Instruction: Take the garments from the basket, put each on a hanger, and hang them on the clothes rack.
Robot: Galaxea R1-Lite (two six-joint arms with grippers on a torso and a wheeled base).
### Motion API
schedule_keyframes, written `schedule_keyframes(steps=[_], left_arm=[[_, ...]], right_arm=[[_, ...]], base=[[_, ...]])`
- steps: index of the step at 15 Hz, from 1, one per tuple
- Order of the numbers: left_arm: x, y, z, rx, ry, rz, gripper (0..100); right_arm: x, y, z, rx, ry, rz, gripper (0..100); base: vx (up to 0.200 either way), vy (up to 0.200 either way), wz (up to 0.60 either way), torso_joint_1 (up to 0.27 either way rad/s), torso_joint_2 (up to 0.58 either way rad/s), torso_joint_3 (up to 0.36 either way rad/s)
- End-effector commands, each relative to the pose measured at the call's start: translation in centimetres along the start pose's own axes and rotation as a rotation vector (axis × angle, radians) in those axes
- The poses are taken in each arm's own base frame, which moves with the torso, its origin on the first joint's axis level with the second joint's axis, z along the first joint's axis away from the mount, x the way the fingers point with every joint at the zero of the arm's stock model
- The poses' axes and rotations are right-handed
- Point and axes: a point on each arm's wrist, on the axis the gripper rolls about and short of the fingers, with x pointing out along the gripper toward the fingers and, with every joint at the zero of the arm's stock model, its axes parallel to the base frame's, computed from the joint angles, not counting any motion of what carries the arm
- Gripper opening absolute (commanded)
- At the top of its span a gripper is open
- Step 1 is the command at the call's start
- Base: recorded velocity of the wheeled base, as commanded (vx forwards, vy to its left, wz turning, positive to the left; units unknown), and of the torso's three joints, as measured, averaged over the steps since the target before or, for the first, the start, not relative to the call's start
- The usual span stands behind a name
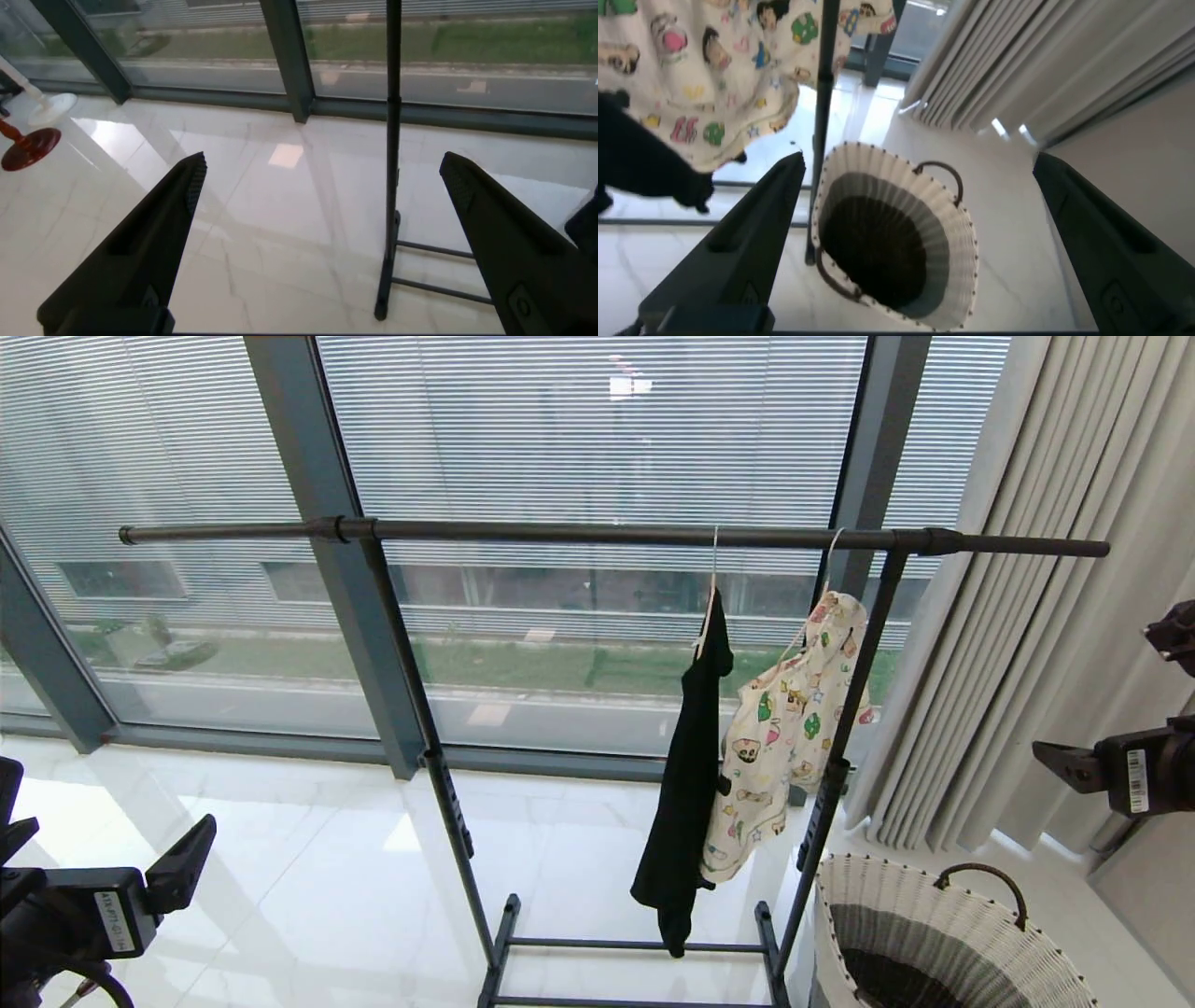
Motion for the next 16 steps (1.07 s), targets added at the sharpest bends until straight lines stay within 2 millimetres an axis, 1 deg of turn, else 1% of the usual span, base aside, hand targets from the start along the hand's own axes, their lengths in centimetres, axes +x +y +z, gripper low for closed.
schedule_keyframes(steps=[1,3,7,10,16], left_arm=[[0.0,0.0,0.0,-0.003,-0.002,0.001,100],[0.0,0.0,0.1,-0.005,-0.006,0.002,100],[-0.3,0.3,0.0,-0.01,-0.015,0.011,100],[-0.3,0.4,0.1,-0.014,-0.014,0.024,100],[-0.3,0.5,-0.3,-0.013,-0.002,0.03,100]], right_arm=[[0.2,0.1,-0.5,-0.02,0.019,0.002,100],[0.3,0.2,-1.2,-0.023,0.014,0.002,100],[0.6,0.4,-1.9,-0.043,-0.029,-0.002,100],[0.7,0.4,-2.0,-0.044,-0.031,-0.002,100],[0.4,0.3,-2.4,-0.058,-0.028,-0.002,100]], base=[[-0.2,0.0,0.0,0.002,0.0,-0.002],[-0.2,0.0,0.0,0.002,0.0,0.005],[-0.2,0.0,0.0,0.002,0.0,0.0],[-0.2,0.0,0.0,0.004,0.01,0.004],[0.0,0.0,0.0,0.0,0.0,0.0]])
